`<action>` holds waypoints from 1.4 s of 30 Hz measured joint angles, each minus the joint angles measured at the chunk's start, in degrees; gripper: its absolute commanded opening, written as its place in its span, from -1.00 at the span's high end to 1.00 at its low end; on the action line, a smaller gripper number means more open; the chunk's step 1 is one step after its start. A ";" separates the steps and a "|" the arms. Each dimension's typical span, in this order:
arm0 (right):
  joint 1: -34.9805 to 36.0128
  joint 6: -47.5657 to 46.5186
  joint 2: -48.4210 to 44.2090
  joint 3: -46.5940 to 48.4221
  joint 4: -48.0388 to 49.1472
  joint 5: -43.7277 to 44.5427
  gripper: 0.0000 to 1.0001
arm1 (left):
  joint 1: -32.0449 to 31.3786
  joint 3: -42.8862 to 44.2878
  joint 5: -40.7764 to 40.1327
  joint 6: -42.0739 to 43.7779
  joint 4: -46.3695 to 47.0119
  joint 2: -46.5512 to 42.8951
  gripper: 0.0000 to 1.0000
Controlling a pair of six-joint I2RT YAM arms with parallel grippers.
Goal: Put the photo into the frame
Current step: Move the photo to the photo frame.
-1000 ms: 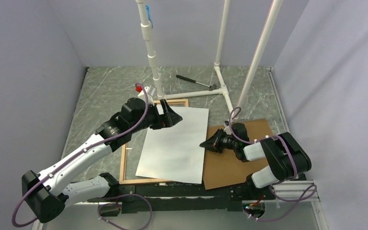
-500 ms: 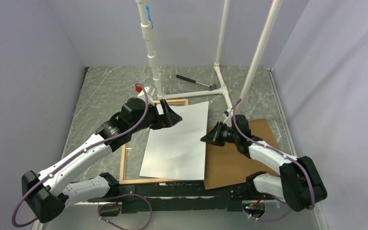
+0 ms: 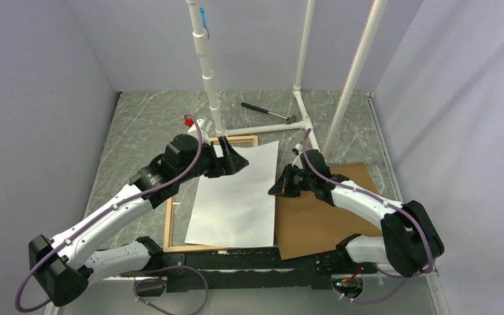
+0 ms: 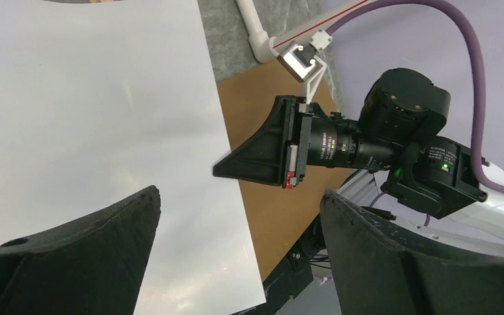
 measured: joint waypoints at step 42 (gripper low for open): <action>8.35 2.05 24.96 17.70 4.00 1.73 0.88 | 0.17 0.02 -3.39 1.75 -4.44 -1.90 -0.89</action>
